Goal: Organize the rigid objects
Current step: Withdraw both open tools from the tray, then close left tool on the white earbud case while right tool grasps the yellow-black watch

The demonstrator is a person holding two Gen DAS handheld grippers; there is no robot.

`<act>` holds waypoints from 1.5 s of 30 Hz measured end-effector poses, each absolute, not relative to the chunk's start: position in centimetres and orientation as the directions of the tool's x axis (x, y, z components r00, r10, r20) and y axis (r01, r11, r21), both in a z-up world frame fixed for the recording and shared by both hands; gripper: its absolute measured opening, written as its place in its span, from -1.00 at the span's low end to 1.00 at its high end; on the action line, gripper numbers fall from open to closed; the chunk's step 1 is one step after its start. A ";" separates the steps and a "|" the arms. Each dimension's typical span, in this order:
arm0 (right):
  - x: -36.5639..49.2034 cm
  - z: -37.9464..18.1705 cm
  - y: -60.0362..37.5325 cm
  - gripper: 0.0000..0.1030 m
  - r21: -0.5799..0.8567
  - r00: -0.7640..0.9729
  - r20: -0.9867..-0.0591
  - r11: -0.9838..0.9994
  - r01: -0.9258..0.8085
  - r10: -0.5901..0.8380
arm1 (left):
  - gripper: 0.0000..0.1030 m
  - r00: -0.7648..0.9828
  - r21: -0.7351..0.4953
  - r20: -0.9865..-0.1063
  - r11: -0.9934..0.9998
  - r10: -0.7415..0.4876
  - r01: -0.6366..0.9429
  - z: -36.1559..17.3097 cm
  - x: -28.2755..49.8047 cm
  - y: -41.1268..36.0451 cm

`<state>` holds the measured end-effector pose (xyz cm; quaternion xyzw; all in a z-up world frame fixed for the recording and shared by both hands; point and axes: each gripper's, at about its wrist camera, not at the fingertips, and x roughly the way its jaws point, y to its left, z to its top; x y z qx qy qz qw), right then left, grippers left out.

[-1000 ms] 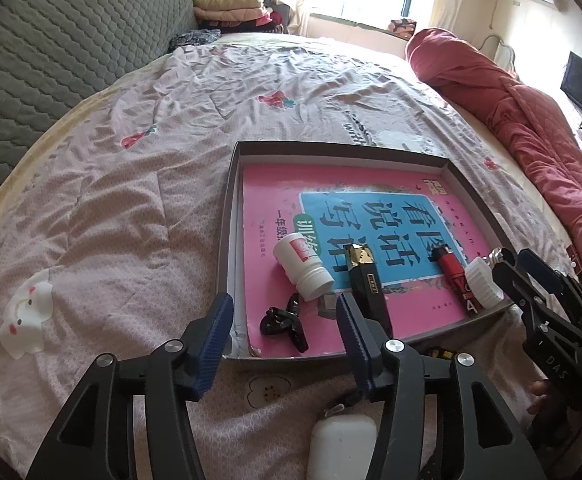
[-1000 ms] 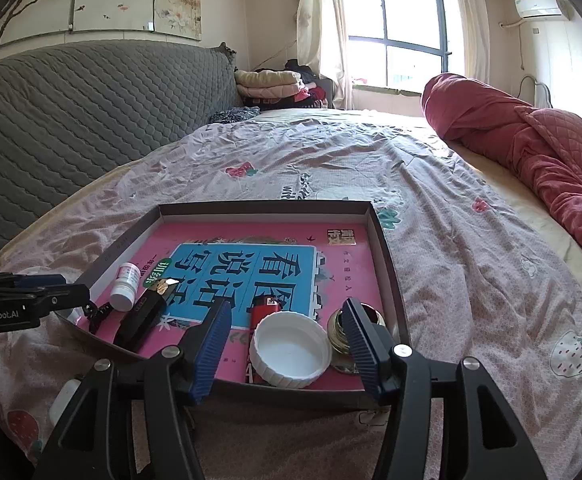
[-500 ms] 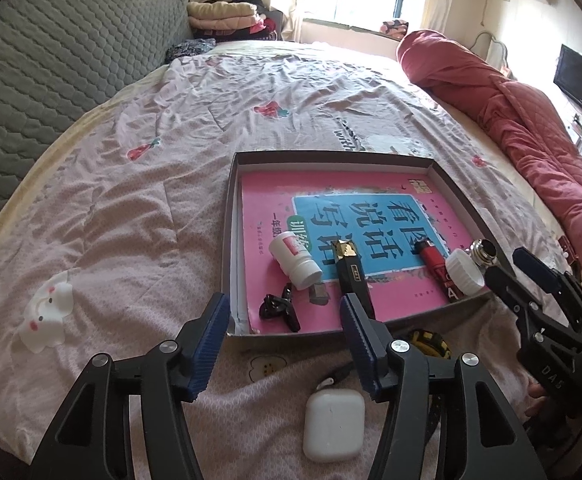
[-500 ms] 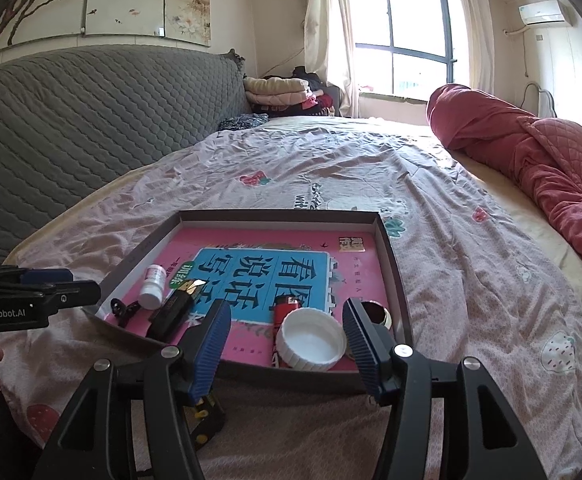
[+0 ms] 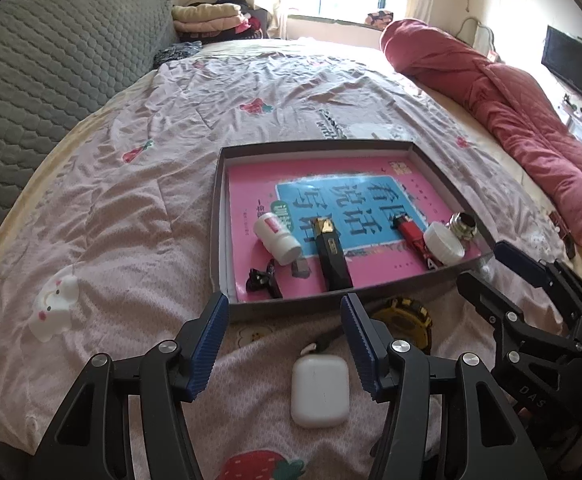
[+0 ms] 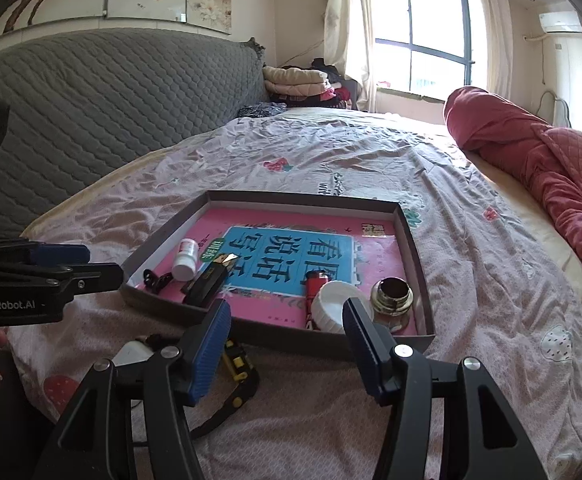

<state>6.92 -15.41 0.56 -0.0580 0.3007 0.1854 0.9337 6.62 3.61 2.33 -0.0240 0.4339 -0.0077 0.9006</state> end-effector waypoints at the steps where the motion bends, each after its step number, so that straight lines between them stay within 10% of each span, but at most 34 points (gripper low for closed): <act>1: 6.7 0.6 -15.3 0.12 -0.001 0.750 -0.584 0.924 -0.383 0.310 | 0.16 0.621 -0.050 -0.783 0.999 -0.035 -0.006 2.3 6.5 3.6; 45: 7.4 -4.6 -12.5 0.12 -0.096 0.624 -0.724 0.853 -0.513 0.294 | 0.16 0.364 -0.095 -0.925 0.994 -0.107 0.053 -5.2 6.0 1.5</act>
